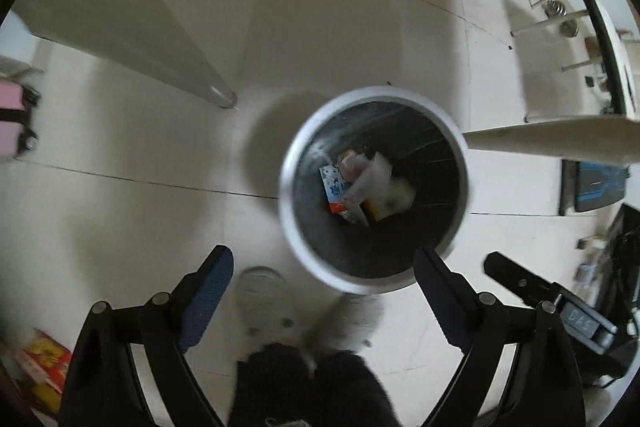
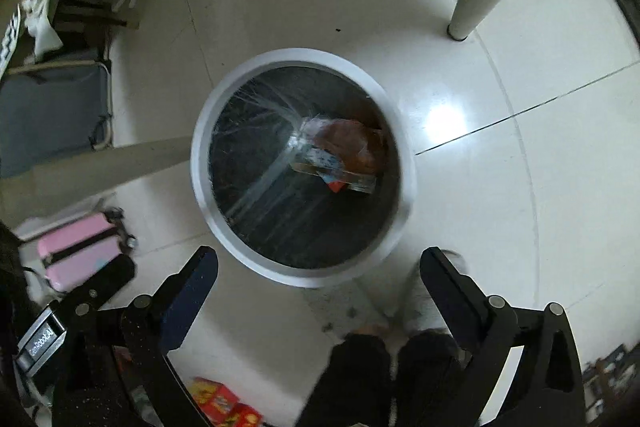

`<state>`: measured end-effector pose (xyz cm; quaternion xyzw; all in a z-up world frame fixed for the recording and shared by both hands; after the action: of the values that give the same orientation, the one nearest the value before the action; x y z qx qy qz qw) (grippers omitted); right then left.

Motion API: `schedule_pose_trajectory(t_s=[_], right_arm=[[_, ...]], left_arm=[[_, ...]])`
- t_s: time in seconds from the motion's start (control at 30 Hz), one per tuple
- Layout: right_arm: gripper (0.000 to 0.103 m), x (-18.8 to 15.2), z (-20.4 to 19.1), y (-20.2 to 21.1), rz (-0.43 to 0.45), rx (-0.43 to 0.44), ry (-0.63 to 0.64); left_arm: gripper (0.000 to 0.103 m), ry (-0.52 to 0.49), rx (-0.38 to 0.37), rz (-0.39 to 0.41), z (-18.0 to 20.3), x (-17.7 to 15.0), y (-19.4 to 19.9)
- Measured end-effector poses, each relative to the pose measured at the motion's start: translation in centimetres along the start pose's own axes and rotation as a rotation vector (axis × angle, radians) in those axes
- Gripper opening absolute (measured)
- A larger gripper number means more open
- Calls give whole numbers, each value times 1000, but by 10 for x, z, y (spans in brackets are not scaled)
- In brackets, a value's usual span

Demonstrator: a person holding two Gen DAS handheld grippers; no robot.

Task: Collect trash
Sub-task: 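Carry the bag and medicine box over the bin and open both tools, then raise both tools back toward the table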

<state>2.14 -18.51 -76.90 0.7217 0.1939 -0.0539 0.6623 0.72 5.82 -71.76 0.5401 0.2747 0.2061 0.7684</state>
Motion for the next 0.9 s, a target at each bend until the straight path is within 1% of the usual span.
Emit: schedule_pose_trajectory(t_s=[0.1,0.17,0.27,0.3,0.47,0.6,0.73,0.9], right_arm=[[102,-12,0,16,16,-64,32],[102,-17,0,30,32,-106,55],[102,-26,-1,59,67,-162,85],[102,-28,-2,71,85,-186,97],[102,-43,-13,130,148,-242,140],[102,-59,-25,178,186,-268,167],[102,-79,-35,227,204,-266,180],[102,-107,-48,297,214,-241,167]], left_arm=[[92,-25,45,-5,3,-13,14],[92,-42,72,-6,5,-16,20],[92,-66,110,1,7,-24,42],[92,-75,119,7,10,-26,51],[92,-89,121,22,19,-35,91],[92,-101,118,40,30,-45,129],[92,-119,111,55,40,-58,175],[92,-139,97,85,53,-67,230]])
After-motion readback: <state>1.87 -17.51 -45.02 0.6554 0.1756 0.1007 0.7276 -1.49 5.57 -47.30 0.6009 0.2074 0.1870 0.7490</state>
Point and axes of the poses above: each gripper's, at about its wrist camera, not at the fingertips, and y roughly against the way its jaws point, z to its right, x to its top, the point moved 7 cm from there along -y, roughly the way its jaws point, and after that the axes turned 7 degrees about -x, right-handed, at the moved point
